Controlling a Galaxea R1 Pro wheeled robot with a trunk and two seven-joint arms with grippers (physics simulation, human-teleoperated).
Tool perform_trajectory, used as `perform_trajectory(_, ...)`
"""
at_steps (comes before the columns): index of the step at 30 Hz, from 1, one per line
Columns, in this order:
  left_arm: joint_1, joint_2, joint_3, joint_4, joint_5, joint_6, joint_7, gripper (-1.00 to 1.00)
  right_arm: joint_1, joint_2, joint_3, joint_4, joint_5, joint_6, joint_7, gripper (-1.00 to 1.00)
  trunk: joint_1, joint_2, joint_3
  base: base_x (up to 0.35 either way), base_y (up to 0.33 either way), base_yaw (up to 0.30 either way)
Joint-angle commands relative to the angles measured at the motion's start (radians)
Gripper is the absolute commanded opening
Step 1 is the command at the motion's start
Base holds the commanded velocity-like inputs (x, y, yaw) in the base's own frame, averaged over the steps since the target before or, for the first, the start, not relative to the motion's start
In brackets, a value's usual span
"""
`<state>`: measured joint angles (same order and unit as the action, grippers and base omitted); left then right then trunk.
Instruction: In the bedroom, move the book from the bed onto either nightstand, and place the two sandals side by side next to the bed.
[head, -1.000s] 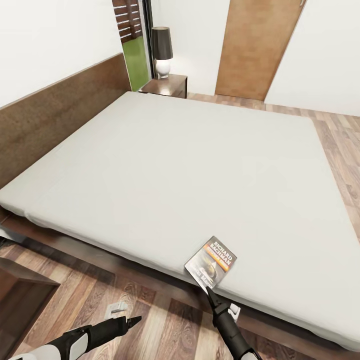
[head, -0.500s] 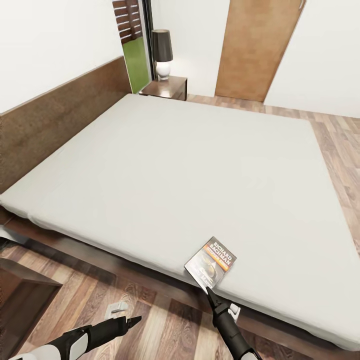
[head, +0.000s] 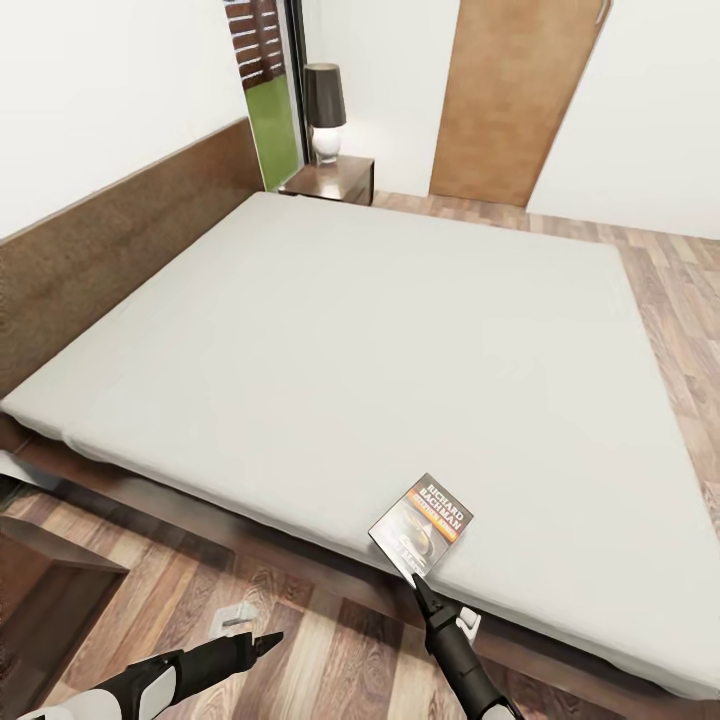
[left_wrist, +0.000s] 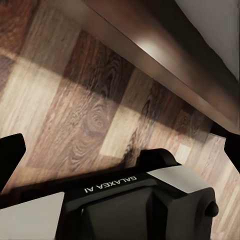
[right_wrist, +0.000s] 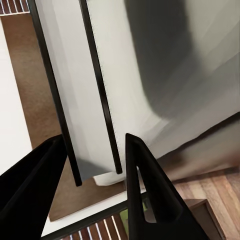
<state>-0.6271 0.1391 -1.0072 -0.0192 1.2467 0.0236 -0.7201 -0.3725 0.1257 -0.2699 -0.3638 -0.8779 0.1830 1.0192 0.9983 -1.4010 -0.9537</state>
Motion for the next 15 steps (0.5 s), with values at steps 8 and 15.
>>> perform_trajectory(8, 0.0, 0.002, -0.008, -0.001, 0.01, 0.003, -0.002, 1.0, 0.0, 0.0, -0.002, 0.0, -0.007, 0.01, 0.001, -1.0, -0.031, 0.056, 0.025, 0.0, 0.0, 0.0)
perform_trajectory(15, 0.0, 0.006, -0.01, -0.001, 0.011, 0.004, -0.002, 1.0, 0.0, 0.0, -0.001, 0.0, -0.007, 0.011, 0.003, -1.0, -0.058, 0.105, 0.047, 0.0, 0.0, 0.0)
